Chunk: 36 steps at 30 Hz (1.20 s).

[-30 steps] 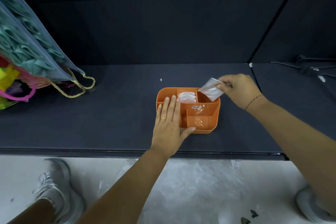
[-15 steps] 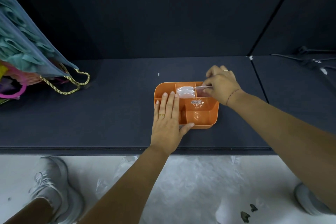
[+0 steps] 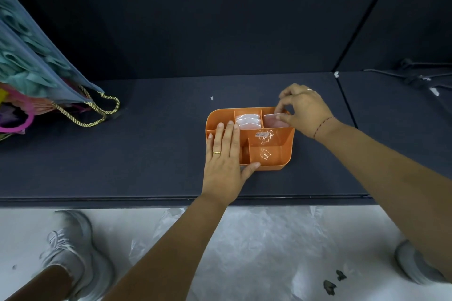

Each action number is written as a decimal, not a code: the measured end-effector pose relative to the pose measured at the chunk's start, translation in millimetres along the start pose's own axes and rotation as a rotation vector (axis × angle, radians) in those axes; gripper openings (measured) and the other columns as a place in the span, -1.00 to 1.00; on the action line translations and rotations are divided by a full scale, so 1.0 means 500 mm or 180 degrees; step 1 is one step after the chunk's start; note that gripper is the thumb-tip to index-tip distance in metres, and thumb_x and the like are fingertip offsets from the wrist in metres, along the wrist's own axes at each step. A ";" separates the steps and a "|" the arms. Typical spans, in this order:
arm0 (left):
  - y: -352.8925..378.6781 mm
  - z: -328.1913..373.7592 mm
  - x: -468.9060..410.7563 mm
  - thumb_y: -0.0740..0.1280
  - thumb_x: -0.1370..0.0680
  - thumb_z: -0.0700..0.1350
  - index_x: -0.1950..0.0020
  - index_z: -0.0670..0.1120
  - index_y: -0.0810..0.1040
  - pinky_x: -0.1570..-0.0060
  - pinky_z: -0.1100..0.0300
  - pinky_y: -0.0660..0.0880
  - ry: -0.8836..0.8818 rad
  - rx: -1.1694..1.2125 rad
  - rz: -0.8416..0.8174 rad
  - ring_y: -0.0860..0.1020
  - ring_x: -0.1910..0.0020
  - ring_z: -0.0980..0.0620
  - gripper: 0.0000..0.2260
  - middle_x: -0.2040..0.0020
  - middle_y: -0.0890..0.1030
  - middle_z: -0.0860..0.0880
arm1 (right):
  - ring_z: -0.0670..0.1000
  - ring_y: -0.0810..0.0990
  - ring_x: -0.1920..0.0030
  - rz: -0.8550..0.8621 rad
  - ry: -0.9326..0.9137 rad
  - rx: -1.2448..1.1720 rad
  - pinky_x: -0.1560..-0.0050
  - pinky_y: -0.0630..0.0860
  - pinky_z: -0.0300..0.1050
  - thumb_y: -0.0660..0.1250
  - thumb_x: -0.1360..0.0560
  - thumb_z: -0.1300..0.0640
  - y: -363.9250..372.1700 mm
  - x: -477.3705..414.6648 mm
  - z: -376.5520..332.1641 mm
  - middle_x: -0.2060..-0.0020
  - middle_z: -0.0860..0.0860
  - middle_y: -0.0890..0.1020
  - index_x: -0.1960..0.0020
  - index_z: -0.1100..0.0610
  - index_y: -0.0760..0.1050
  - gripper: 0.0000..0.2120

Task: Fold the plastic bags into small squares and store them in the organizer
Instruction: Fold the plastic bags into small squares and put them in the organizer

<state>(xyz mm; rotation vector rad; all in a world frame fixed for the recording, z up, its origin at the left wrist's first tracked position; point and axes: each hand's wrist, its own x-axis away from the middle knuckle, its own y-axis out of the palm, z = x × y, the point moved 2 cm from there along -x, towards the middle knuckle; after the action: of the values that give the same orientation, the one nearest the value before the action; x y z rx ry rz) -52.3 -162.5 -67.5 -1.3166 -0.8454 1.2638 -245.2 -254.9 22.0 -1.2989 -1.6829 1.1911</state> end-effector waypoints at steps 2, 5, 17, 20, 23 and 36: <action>0.000 0.000 0.000 -0.06 -0.55 0.42 -0.59 -0.16 0.09 -0.50 -0.08 -0.03 0.0007 0.0014 -0.0005 0.07 -0.57 -0.12 -0.18 -0.57 0.20 -0.12 | 0.00 0.41 -0.21 0.0002 -0.0012 -0.0041 -0.29 0.33 -0.07 0.43 -0.48 0.11 0.009 -0.006 -0.006 -0.12 -0.04 0.49 0.08 0.04 0.63 -0.96; 0.001 -0.002 0.001 -0.06 -0.55 0.42 -0.60 -0.16 0.08 -0.50 -0.08 -0.02 0.0016 0.0023 -0.0034 0.06 -0.58 -0.12 -0.18 -0.58 0.19 -0.12 | -0.02 0.48 -0.08 0.0037 0.0035 -0.0215 -0.12 0.48 -0.11 0.42 -0.48 0.16 0.024 -0.015 -0.017 -0.03 -0.08 0.47 0.11 0.01 0.56 -0.93; 0.007 0.000 0.000 -0.04 -0.54 0.42 -0.60 -0.12 0.02 -0.50 -0.08 -0.07 -0.0072 -0.0059 -0.0039 0.04 -0.58 -0.12 -0.18 -0.59 0.18 -0.10 | 0.05 0.53 -0.01 -0.0145 0.1703 -0.0833 0.11 0.46 -0.13 0.50 -0.42 -0.01 0.057 -0.033 0.000 -0.02 0.05 0.54 -0.14 0.14 0.45 -0.59; 0.008 0.001 0.001 -0.04 -0.54 0.42 -0.60 -0.11 -0.01 -0.50 -0.09 -0.06 -0.0066 -0.0058 -0.0020 0.06 -0.58 -0.13 -0.19 -0.58 0.18 -0.10 | 0.10 0.56 -0.11 -0.0247 0.1672 -0.0901 0.02 0.50 -0.07 0.48 -0.44 0.02 0.052 -0.028 -0.004 -0.11 0.08 0.55 -0.21 0.14 0.45 -0.57; 0.008 0.002 0.000 -0.03 -0.54 0.42 -0.60 -0.11 0.02 -0.50 -0.09 -0.05 -0.0078 -0.0050 0.0008 0.06 -0.58 -0.13 -0.19 -0.59 0.18 -0.10 | 0.09 0.56 -0.11 -0.0383 0.1608 -0.1129 -0.08 0.54 -0.02 0.49 -0.42 0.04 0.047 -0.020 0.003 -0.06 0.05 0.56 -0.14 0.12 0.49 -0.64; 0.011 -0.012 0.082 0.04 -0.61 0.29 -0.59 -0.15 0.14 -0.54 -0.08 0.00 0.0347 -0.0125 0.0183 0.06 -0.58 -0.14 -0.31 -0.59 0.15 -0.14 | -0.14 0.53 0.02 0.0322 0.1843 -0.2449 0.00 0.42 -0.30 0.44 -0.47 -0.01 0.055 0.067 0.018 0.03 -0.08 0.55 -0.20 0.04 0.43 -0.64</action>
<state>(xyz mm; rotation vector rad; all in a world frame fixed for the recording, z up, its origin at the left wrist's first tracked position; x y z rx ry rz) -39.9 -125.3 -82.1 -1.4368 -0.7637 1.2134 -252.8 -222.5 -7.4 -1.9576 -1.6717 0.1178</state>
